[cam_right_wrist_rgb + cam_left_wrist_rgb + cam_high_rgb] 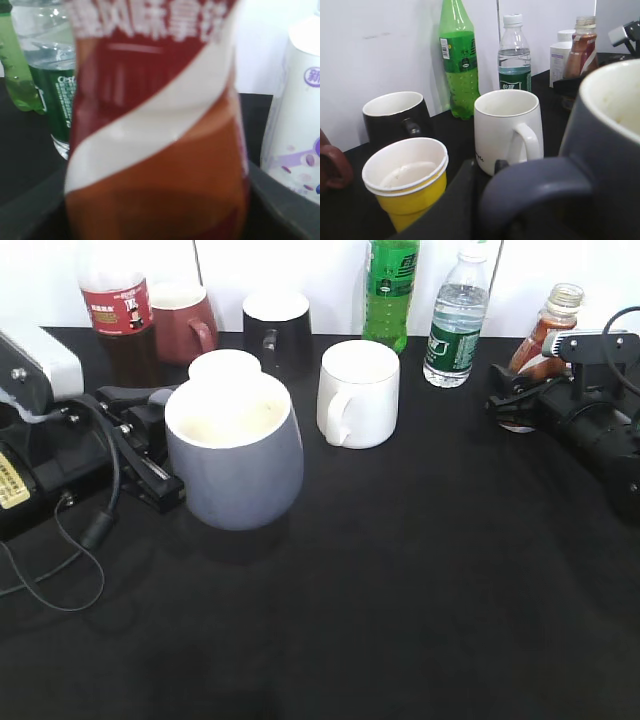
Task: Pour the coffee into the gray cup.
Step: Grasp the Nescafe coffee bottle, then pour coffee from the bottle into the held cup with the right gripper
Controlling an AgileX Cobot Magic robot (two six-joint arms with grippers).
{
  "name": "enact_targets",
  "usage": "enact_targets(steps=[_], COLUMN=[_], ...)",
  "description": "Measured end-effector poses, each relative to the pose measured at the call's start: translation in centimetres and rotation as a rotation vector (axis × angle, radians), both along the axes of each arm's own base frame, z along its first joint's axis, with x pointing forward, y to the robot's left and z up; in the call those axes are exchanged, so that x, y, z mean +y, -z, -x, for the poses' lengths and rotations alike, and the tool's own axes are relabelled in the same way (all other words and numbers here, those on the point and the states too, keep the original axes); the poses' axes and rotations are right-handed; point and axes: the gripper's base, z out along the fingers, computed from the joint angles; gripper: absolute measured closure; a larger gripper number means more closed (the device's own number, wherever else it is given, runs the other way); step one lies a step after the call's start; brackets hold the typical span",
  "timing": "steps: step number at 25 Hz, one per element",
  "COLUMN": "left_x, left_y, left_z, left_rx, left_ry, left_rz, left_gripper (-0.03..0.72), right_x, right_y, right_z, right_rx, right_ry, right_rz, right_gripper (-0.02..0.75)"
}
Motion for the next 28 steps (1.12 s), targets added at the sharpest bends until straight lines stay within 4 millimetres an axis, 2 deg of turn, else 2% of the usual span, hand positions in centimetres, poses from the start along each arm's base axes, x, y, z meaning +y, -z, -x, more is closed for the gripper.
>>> enact_targets(steps=[2, 6, 8, 10, 14, 17, 22, 24, 28], left_x=[0.0, 0.0, -0.2, -0.4, -0.8, -1.0, -1.1, -1.1, -1.2], left_y=[0.0, 0.0, 0.0, 0.1, 0.2, 0.3, 0.4, 1.2, 2.3], left_z=[0.0, 0.0, 0.1, 0.4, 0.9, 1.1, 1.2, 1.1, 0.6], left_rx=[0.000, -0.001, -0.006, -0.016, -0.032, -0.039, -0.038, -0.004, 0.026], left_ry=[0.000, 0.001, 0.024, 0.070, 0.137, 0.170, 0.187, 0.186, 0.162], left_rz=[0.000, 0.000, -0.011, -0.033, -0.065, -0.080, -0.095, -0.118, -0.080], left_gripper=[0.621, 0.621, 0.621, 0.621, 0.621, 0.621, 0.621, 0.621, 0.621], right_x=[0.0, 0.5, 2.1, 5.0, 11.4, 14.2, 14.8, 15.3, 15.7], right_y=[-0.8, -5.2, -6.9, -8.3, -8.3, -7.9, -8.2, -8.7, -9.0], right_z=[1.0, 4.3, 5.3, 6.4, 9.4, 11.3, 11.7, 11.3, 10.9], right_rx=[-0.001, -0.076, -0.101, -0.127, -0.119, -0.113, -0.175, -0.200, -0.287], right_ry=[-0.014, -0.105, -0.174, -0.267, -0.483, -0.592, -0.630, -0.658, -0.681], right_rz=[0.005, 0.032, 0.044, 0.043, 0.066, 0.119, 0.240, 0.286, 0.498], right_gripper=[0.209, 0.209, 0.209, 0.209, 0.209, 0.209, 0.210, 0.210, 0.210])
